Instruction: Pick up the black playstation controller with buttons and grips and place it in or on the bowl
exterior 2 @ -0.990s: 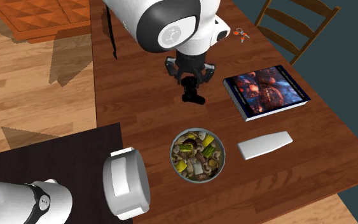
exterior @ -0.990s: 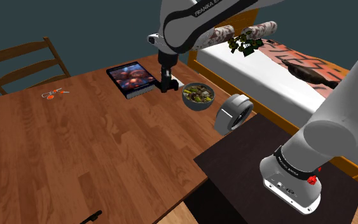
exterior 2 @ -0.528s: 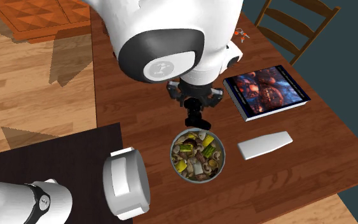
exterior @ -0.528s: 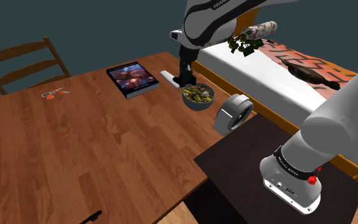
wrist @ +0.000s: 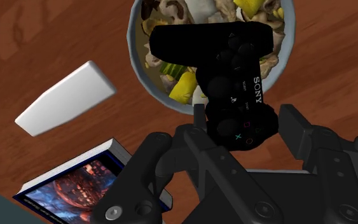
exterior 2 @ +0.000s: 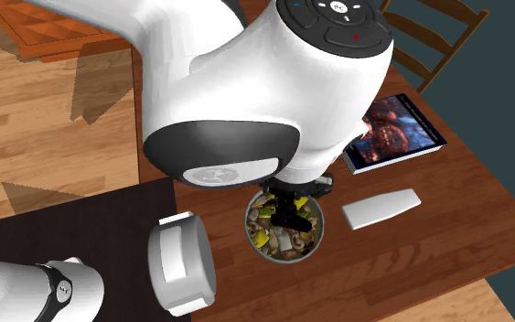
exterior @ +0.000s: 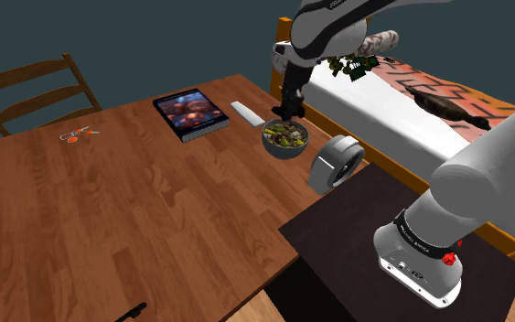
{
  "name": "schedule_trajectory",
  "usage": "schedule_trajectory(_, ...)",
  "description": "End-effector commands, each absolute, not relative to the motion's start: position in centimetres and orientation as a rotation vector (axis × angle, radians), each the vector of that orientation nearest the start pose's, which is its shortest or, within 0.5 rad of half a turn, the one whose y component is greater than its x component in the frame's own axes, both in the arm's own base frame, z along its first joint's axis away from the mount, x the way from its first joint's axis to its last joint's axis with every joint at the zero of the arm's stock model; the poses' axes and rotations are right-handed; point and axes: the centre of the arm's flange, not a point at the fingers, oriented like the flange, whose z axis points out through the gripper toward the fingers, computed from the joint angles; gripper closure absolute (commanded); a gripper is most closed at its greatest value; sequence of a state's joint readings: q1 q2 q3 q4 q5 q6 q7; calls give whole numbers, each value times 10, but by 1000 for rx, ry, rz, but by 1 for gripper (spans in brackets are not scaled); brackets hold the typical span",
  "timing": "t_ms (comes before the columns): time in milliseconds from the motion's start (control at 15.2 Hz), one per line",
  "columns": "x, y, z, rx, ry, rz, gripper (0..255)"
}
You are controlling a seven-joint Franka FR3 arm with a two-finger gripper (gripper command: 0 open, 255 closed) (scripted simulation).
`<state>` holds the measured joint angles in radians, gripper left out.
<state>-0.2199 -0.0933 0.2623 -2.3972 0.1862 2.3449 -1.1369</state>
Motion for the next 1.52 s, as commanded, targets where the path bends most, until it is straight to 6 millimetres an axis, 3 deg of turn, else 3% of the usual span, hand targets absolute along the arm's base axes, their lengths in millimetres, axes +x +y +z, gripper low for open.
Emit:
schedule_trajectory(0,484,21,345,-2650,-1538,-140,255)
schedule_trajectory(858,484,21,277,-2650,-1538,-140,255)
schedule_trajectory(1386,484,21,277,-2650,-1538,-140,255)
schedule_trajectory(1452,484,21,277,-2650,-1538,-140,0)
